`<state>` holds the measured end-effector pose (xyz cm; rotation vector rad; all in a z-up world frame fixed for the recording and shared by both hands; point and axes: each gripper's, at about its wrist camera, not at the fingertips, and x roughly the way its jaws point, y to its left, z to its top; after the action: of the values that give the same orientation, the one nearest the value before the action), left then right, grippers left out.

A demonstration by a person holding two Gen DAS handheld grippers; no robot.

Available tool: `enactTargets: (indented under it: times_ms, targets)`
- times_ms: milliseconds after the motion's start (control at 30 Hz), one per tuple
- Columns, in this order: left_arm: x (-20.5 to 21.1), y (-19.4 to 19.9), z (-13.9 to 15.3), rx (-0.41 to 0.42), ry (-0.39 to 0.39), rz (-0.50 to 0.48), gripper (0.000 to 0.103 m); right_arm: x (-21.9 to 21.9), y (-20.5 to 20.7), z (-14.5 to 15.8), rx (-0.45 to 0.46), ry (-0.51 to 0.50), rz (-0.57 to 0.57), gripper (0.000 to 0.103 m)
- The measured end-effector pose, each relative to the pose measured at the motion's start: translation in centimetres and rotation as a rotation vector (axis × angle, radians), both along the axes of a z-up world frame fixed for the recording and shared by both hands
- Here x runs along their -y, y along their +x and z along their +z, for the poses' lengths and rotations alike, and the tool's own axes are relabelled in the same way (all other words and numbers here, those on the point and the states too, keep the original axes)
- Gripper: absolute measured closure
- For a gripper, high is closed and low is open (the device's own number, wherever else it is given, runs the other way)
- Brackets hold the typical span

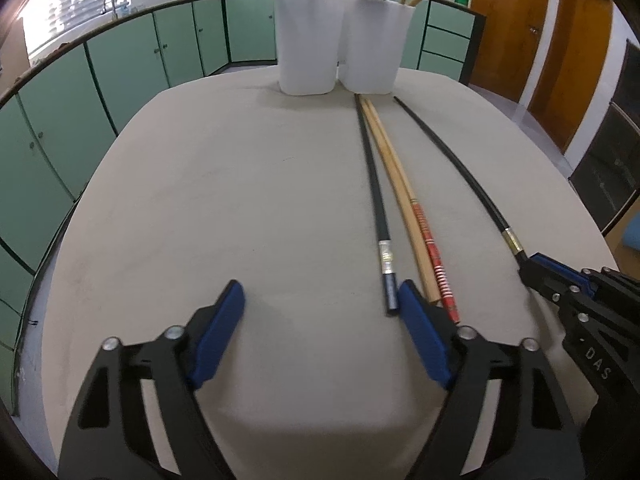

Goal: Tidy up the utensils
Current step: 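Close the right tool on a black chopstick while the left tool closes on another black chopstick, then lift both black chopsticks over the white holder and lower them in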

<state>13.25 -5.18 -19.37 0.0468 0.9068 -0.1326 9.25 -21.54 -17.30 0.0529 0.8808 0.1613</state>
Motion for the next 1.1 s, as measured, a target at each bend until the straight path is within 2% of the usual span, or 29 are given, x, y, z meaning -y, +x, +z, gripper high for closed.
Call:
enactTargets:
  times_ms: [33, 133, 300, 400, 533, 800, 1100]
  targets:
    - [0.1, 0.0, 0.0, 0.002, 0.000, -0.003, 0.032, 0.0, 0.0, 0.0, 0.000, 0.000, 0.001, 0.095]
    - [0.5, -0.3, 0.1, 0.010, -0.004, -0.013, 0.046, 0.0, 0.0, 0.0, 0.000, 0.003, 0.002, 0.095]
    - [1.7, -0.7, 0.2, 0.015, -0.017, -0.062, 0.085, 0.2, -0.1, 0.0, 0.001, 0.009, 0.003, 0.096]
    - [2.5, -0.8, 0.1, 0.021, 0.004, -0.079, 0.095, 0.2, -0.1, 0.0, 0.002, 0.007, 0.003, 0.096]
    - [2.7, -0.9, 0.1, 0.025, 0.015, -0.081, 0.097, 0.2, -0.1, 0.0, 0.002, 0.007, 0.002, 0.096]
    - [1.7, -0.9, 0.5, 0.024, -0.028, -0.066, 0.097, 0.5, -0.2, 0.2, 0.007, 0.032, -0.001, 0.097]
    - [0.4, -1.5, 2.9, 0.070, -0.054, -0.066, 0.097, 0.9, -0.3, 1.5, 0.045, 0.038, -0.007, 0.097]
